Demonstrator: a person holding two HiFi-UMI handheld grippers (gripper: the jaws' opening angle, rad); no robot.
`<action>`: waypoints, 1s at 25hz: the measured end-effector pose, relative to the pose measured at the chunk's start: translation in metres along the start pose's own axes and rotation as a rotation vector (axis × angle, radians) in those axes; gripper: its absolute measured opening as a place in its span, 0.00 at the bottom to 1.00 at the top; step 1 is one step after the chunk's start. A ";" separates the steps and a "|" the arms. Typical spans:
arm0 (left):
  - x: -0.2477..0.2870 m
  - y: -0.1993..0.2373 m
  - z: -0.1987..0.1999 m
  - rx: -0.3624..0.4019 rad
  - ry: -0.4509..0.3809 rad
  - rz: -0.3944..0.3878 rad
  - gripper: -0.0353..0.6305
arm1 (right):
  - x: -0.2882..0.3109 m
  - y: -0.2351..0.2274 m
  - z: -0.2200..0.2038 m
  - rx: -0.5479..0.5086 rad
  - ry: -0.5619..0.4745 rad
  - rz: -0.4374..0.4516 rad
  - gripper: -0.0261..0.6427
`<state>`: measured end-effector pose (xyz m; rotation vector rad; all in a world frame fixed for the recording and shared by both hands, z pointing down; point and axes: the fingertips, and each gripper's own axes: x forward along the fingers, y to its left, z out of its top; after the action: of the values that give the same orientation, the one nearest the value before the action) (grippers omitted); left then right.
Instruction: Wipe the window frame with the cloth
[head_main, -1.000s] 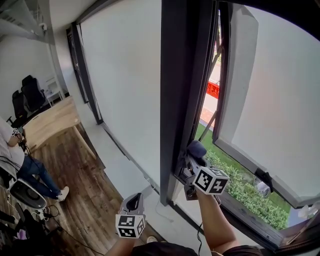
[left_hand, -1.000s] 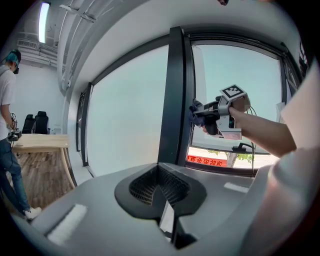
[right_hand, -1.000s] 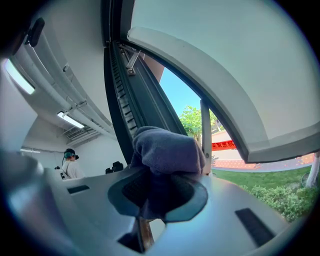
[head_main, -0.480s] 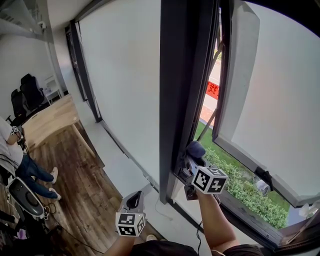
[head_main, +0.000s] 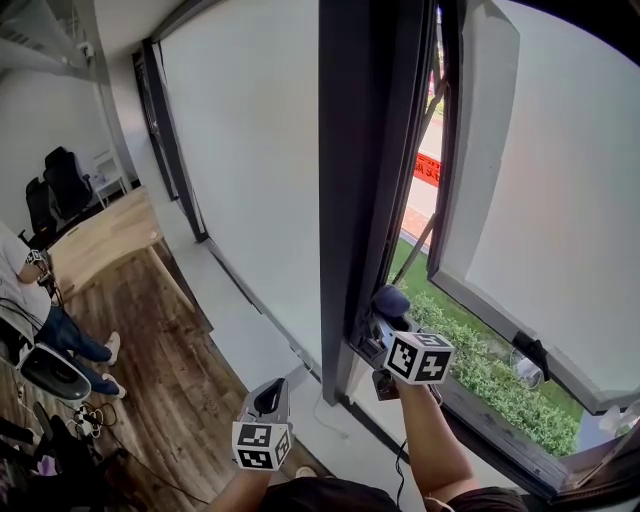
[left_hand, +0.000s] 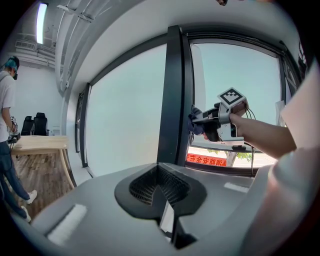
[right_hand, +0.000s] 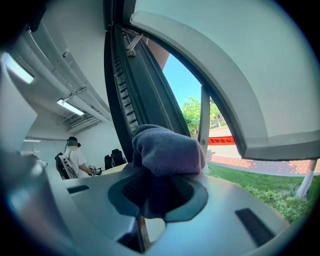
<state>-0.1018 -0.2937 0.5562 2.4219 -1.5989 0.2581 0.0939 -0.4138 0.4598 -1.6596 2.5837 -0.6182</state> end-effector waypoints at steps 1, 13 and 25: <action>0.000 0.000 0.000 0.001 0.000 0.002 0.06 | 0.000 0.000 0.000 -0.005 0.000 -0.001 0.14; 0.001 0.000 0.001 0.005 0.000 0.011 0.06 | 0.005 -0.011 -0.029 0.010 0.082 -0.039 0.14; 0.001 0.001 -0.006 0.002 0.014 0.014 0.06 | 0.007 -0.013 -0.036 -0.025 0.118 -0.047 0.14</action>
<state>-0.1027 -0.2931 0.5619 2.4054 -1.6106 0.2786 0.0946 -0.4132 0.4988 -1.7475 2.6494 -0.7110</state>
